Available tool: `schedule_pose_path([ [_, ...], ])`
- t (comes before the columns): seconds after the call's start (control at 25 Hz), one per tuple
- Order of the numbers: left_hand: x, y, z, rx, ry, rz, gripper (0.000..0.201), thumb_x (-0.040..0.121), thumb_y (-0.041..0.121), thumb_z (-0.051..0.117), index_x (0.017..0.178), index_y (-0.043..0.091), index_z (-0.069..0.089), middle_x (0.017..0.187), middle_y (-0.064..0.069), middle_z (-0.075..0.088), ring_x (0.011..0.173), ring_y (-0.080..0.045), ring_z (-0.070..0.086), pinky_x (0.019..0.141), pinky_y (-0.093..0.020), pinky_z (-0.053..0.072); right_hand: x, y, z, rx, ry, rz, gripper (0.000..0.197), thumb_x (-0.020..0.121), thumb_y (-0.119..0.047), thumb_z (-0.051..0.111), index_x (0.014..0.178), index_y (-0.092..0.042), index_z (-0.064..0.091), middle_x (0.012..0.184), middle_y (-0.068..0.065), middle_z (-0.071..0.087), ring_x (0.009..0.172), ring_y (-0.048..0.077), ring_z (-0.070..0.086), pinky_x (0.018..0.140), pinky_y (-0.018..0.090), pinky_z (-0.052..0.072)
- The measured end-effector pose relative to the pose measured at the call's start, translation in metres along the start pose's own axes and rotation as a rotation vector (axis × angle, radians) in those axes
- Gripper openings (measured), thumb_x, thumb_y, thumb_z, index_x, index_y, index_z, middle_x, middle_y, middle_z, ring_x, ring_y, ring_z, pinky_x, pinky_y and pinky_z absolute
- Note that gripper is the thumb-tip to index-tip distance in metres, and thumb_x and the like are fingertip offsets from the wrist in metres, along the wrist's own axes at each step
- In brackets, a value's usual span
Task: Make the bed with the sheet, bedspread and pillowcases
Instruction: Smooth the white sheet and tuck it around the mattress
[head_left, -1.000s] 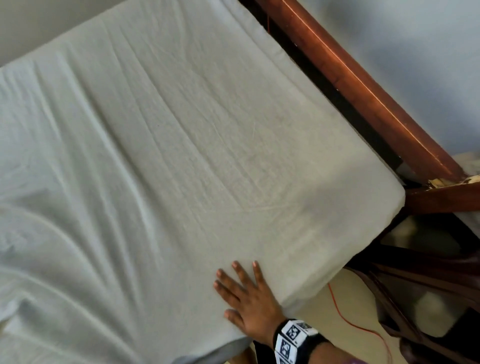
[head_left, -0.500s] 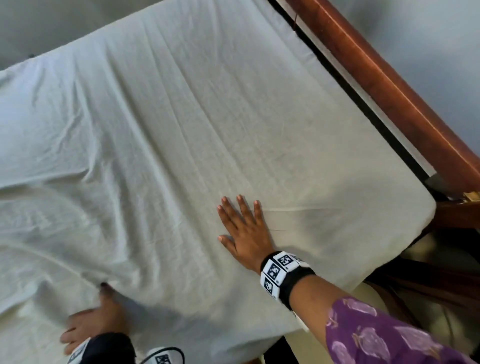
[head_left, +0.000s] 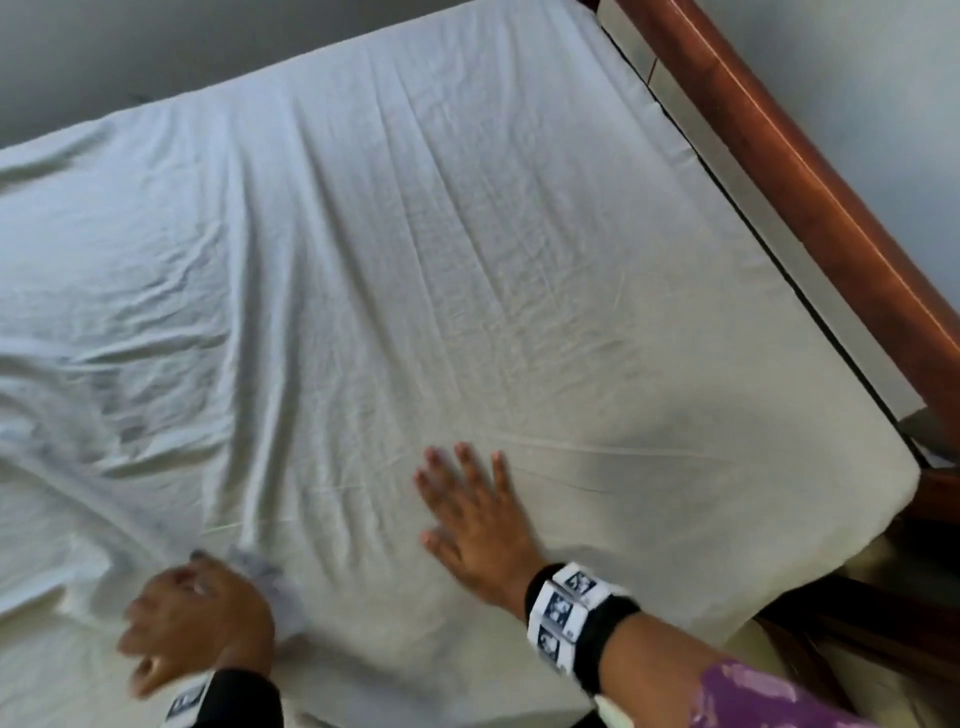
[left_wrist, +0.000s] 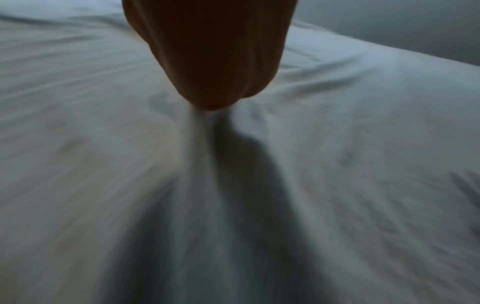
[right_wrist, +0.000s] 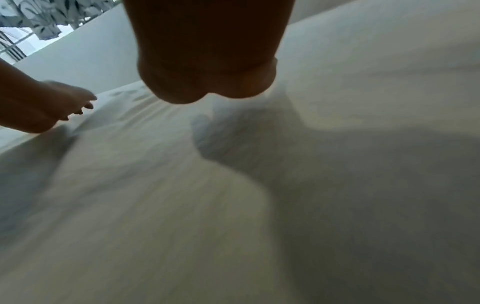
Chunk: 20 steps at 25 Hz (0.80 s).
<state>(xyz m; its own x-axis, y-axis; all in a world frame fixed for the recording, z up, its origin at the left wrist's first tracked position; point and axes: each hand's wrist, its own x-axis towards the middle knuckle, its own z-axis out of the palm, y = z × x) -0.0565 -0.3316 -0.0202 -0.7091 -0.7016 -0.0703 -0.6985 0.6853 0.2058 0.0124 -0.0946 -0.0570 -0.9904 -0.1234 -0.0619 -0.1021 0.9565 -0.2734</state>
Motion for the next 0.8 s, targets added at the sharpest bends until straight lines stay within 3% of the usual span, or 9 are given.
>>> schedule_pose_path([
  [0.08, 0.016, 0.043, 0.011, -0.061, -0.035, 0.024, 0.042, 0.092, 0.044, 0.041, 0.111, 0.009, 0.055, 0.125, -0.023, 0.046, 0.123, -0.038, 0.038, 0.101, -0.059, 0.023, 0.039, 0.049, -0.015, 0.019, 0.099, 0.158, 0.067, 0.093, -0.048, 0.032, 0.152, -0.019, 0.015, 0.16, 0.003, 0.01, 0.145, 0.033, 0.014, 0.109, 0.059, 0.014],
  [0.16, 0.037, 0.088, 0.026, -0.102, -0.078, 0.024, 0.044, 0.092, 0.045, 0.045, 0.117, 0.01, 0.052, 0.13, -0.021, 0.042, 0.127, -0.036, 0.034, 0.103, -0.059, 0.02, 0.077, 0.105, -0.025, -0.017, 0.108, 0.248, 0.066, 0.094, -0.047, 0.03, 0.151, -0.016, 0.019, 0.159, 0.005, 0.015, 0.145, 0.032, 0.015, 0.112, 0.057, 0.01],
  [0.32, 0.075, 0.089, 0.053, -0.145, -0.005, -0.116, 0.046, 0.091, 0.048, 0.049, 0.118, 0.011, 0.05, 0.132, -0.023, 0.042, 0.127, -0.04, 0.033, 0.104, -0.054, 0.025, 0.127, 0.16, -0.029, -0.084, 0.013, 0.256, 0.067, 0.095, -0.05, 0.023, 0.151, -0.015, 0.019, 0.159, 0.005, 0.015, 0.146, 0.033, 0.012, 0.114, 0.054, 0.001],
  [0.48, 0.097, 0.05, 0.075, -0.157, -0.034, -0.137, 0.049, 0.077, 0.067, 0.042, 0.087, 0.023, 0.062, 0.1, -0.016, 0.063, 0.097, -0.045, 0.052, 0.089, -0.057, 0.045, 0.132, 0.128, -0.015, -0.077, -0.001, 0.183, 0.067, 0.094, -0.05, 0.024, 0.151, -0.015, 0.022, 0.159, 0.006, 0.015, 0.145, 0.035, 0.008, 0.112, 0.06, 0.004],
  [0.52, 0.113, 0.025, 0.097, -0.177, 0.003, -0.152, 0.052, 0.073, 0.07, 0.038, 0.085, 0.027, 0.063, 0.093, -0.011, 0.066, 0.091, -0.044, 0.056, 0.083, -0.059, 0.049, 0.13, 0.115, -0.012, -0.06, -0.012, 0.15, 0.066, 0.094, -0.049, 0.024, 0.151, -0.016, 0.022, 0.16, 0.006, 0.014, 0.146, 0.035, 0.007, 0.111, 0.062, 0.005],
  [0.6, 0.115, 0.016, 0.106, -0.252, 0.102, -0.163, 0.045, 0.069, 0.066, 0.037, 0.088, 0.033, 0.062, 0.096, -0.006, 0.067, 0.091, -0.041, 0.058, 0.081, -0.059, 0.05, 0.126, 0.091, -0.007, -0.048, -0.051, 0.045, 0.065, 0.096, -0.05, 0.023, 0.152, -0.019, 0.018, 0.161, 0.005, 0.01, 0.146, 0.037, 0.004, 0.11, 0.063, 0.007],
  [0.72, 0.071, 0.097, 0.05, -0.204, 0.126, -0.204, 0.03, 0.077, 0.045, 0.045, 0.1, 0.03, 0.056, 0.117, -0.012, 0.057, 0.111, -0.038, 0.048, 0.094, -0.055, 0.039, 0.125, 0.065, -0.008, -0.039, -0.116, -0.084, 0.063, 0.097, -0.049, 0.021, 0.153, -0.021, 0.015, 0.161, 0.002, 0.006, 0.147, 0.033, 0.001, 0.111, 0.06, 0.007],
  [0.8, 0.043, 0.16, 0.036, -0.213, 0.083, -0.051, 0.027, 0.084, 0.036, 0.055, 0.107, 0.022, 0.057, 0.119, -0.012, 0.054, 0.119, -0.034, 0.042, 0.096, -0.055, 0.027, 0.132, 0.068, -0.016, -0.009, -0.089, -0.094, 0.062, 0.097, -0.047, 0.022, 0.152, -0.02, 0.019, 0.161, 0.001, 0.009, 0.147, 0.029, 0.004, 0.112, 0.057, 0.008],
])
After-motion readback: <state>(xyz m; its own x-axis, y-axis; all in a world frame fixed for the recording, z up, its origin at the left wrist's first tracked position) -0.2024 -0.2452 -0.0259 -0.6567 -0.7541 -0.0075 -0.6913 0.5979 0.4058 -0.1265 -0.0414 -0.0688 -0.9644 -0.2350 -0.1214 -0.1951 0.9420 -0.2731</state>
